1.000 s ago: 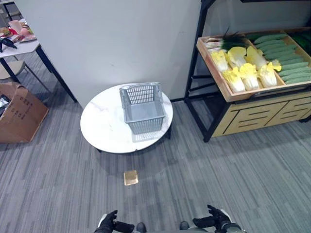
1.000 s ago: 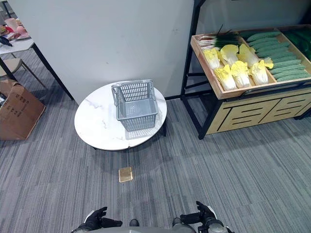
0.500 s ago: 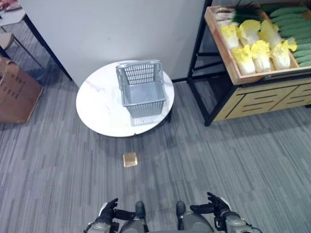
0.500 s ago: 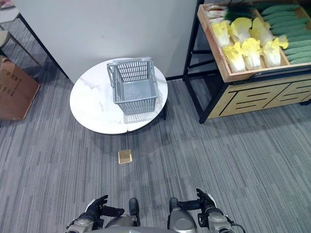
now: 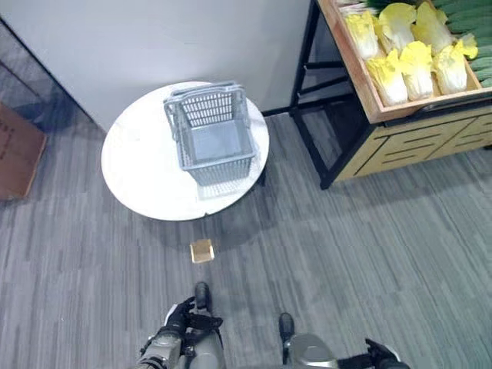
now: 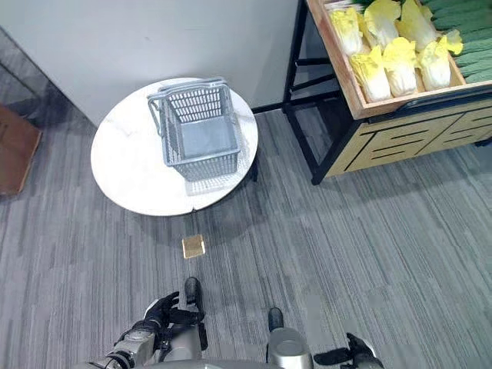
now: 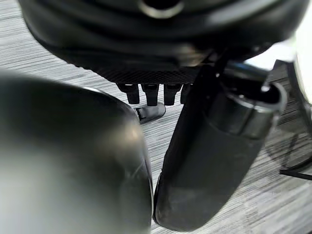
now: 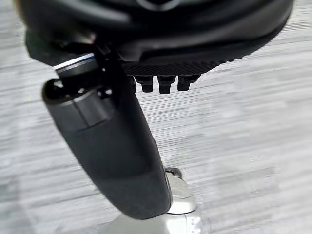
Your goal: Get the vegetables into the basket
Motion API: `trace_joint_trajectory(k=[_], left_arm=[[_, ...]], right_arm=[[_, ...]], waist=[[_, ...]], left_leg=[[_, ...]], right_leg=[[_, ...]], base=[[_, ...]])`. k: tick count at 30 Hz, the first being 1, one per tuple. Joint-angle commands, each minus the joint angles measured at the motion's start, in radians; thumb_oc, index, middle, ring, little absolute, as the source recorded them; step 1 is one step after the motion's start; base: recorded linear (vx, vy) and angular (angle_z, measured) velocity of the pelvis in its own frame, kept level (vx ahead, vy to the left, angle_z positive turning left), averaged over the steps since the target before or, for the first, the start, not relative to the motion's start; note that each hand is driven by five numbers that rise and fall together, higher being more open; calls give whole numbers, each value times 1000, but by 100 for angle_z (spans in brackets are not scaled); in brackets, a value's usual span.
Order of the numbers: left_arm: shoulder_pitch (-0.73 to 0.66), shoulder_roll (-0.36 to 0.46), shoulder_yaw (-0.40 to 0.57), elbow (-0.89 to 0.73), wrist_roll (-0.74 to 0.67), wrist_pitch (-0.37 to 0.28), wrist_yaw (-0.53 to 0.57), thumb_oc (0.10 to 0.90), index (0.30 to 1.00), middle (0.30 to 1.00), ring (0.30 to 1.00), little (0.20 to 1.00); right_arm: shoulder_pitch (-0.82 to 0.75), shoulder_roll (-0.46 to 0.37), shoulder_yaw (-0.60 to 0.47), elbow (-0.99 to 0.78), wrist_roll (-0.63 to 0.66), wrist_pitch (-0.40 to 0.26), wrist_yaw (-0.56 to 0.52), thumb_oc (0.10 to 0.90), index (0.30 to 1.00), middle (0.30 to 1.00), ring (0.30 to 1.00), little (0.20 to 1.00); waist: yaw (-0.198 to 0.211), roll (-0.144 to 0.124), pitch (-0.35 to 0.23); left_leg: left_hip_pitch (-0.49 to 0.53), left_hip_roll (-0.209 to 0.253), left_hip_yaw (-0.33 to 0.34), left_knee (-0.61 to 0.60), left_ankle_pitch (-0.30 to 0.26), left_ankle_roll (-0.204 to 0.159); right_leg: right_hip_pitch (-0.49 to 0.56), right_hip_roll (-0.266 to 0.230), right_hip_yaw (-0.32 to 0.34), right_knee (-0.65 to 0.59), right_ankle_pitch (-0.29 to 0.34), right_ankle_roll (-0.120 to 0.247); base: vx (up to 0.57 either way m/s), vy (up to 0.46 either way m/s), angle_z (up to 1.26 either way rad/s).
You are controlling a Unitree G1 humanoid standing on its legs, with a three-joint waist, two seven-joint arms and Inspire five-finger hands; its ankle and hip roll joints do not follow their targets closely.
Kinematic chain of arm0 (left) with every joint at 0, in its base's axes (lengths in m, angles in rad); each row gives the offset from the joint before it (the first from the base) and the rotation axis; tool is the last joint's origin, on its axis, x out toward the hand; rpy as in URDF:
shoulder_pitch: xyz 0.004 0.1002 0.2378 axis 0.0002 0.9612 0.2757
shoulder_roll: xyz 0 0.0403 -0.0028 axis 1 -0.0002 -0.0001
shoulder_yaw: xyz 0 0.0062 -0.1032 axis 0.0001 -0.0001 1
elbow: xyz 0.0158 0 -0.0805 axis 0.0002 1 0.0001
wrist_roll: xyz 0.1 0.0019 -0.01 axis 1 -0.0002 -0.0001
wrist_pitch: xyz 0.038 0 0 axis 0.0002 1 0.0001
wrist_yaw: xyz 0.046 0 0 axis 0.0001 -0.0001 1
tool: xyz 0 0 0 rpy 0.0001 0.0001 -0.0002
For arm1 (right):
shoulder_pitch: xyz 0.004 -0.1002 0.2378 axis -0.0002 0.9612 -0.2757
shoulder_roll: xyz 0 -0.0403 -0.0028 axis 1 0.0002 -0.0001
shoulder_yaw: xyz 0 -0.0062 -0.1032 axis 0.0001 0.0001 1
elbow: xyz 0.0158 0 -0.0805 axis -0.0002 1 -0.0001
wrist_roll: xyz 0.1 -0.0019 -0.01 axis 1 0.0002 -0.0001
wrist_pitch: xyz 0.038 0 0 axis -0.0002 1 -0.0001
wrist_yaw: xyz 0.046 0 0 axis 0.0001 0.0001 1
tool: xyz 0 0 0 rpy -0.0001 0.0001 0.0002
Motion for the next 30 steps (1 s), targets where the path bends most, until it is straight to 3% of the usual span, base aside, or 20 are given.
trace_joint_trajectory(k=[1,2,3,4,5,6,8,11,12,13,14,16,21,30], left_arm=[[53,40,-18,3,75,-6,11,900,1000,1000,1000,1000],[51,45,-13,2,71,-7,12,900,1000,1000,1000,1000],[48,52,-10,-12,61,-10,13,900,1000,1000,1000,1000],[48,52,-10,-12,61,-10,13,900,1000,1000,1000,1000],[45,54,-17,-24,62,-10,9,900,1000,1000,1000,1000],[42,51,-25,-38,60,-5,3,900,1000,1000,1000,1000],[37,50,-19,-34,53,-2,2,900,1000,1000,1000,1000],[29,49,-14,-7,63,-1,1,900,1000,1000,1000,1000],[29,49,-14,-7,63,-1,1,900,1000,1000,1000,1000],[26,49,-12,1,67,-3,6,900,1000,1000,1000,1000],[32,48,-7,7,69,-5,3,900,1000,1000,1000,1000],[44,43,-1,12,73,-5,0,900,1000,1000,1000,1000],[64,32,11,27,76,-4,2,900,1000,1000,1000,1000],[72,31,5,42,100,-4,8,900,1000,1000,1000,1000]], right_arm=[[28,25,14,-46,-43,-3,13,900,1000,1000,1000,1000],[21,30,16,-49,-42,-3,13,900,1000,1000,1000,1000],[8,36,30,-57,-51,-2,9,900,1000,1000,1000,1000],[8,36,30,-57,-51,-2,9,900,1000,1000,1000,1000],[-5,37,36,-68,-47,0,10,900,1000,1000,1000,1000],[-22,40,62,-90,-57,-3,6,900,1000,1000,1000,1000],[-31,43,81,-109,-65,-5,7,900,1000,1000,1000,1000],[-47,50,89,-110,-56,-6,10,900,1000,1000,1000,1000],[-47,50,89,-110,-56,-6,10,900,1000,1000,1000,1000],[-55,56,95,-117,-52,-9,11,900,1000,1000,1000,1000],[-56,58,104,-114,-63,-7,17,900,1000,1000,1000,1000],[-53,57,111,-111,-76,-7,21,900,1000,1000,1000,1000],[-47,45,116,-118,-75,-13,24,900,1000,1000,1000,1000],[-32,52,122,-101,-83,-14,22,900,1000,1000,1000,1000]], waist=[[-6,-39,-59],[-3,-49,-61],[5,-58,-59],[5,-58,-59],[8,-57,-49],[9,-42,-28],[4,-45,-21],[-6,-53,-14],[-7,-53,-13],[-14,-60,-7],[-21,-68,-4],[-12,-77,-8],[6,-70,-46],[5,-67,-70]], left_leg=[[-53,-55,46,103,7,25],[-52,-70,58,112,-14,41],[-49,-103,70,131,-51,68],[-49,-103,71,132,-51,68],[-29,-127,75,134,-83,95],[22,-155,88,112,-111,125],[72,-173,93,74,-120,130],[115,-184,76,56,-136,117],[115,-184,76,56,-136,117],[127,-190,59,70,-152,112],[144,-198,42,89,-173,111],[147,-202,25,120,-188,105],[159,-163,-7,98,-169,71],[197,-128,-3,9,-128,50]], right_leg=[[-62,-157,74,131,147,118],[-78,-173,83,145,193,121],[-109,-194,89,188,279,118],[-110,-194,90,189,279,118],[-158,-198,76,276,334,104],[-208,-200,-1,388,349,89],[-243,-191,-51,374,328,83],[-273,-166,-94,209,283,100],[-272,-166,-95,209,284,100],[-292,-163,-76,120,289,113],[-304,-160,-34,96,307,128],[-274,-153,-23,80,287,127],[-191,-116,-57,-11,252,105],[-165,-90,-64,-53,247,100]], base=[[292,455,-82],[266,405,-44],[191,287,-22],[241,406,-1],[271,535,15],[335,610,13],[245,307,-6],[209,19,11],[232,-70,40],[219,-95,54],[252,-116,67],[139,-163,84],[70,-202,44],[14,-85,-18]])
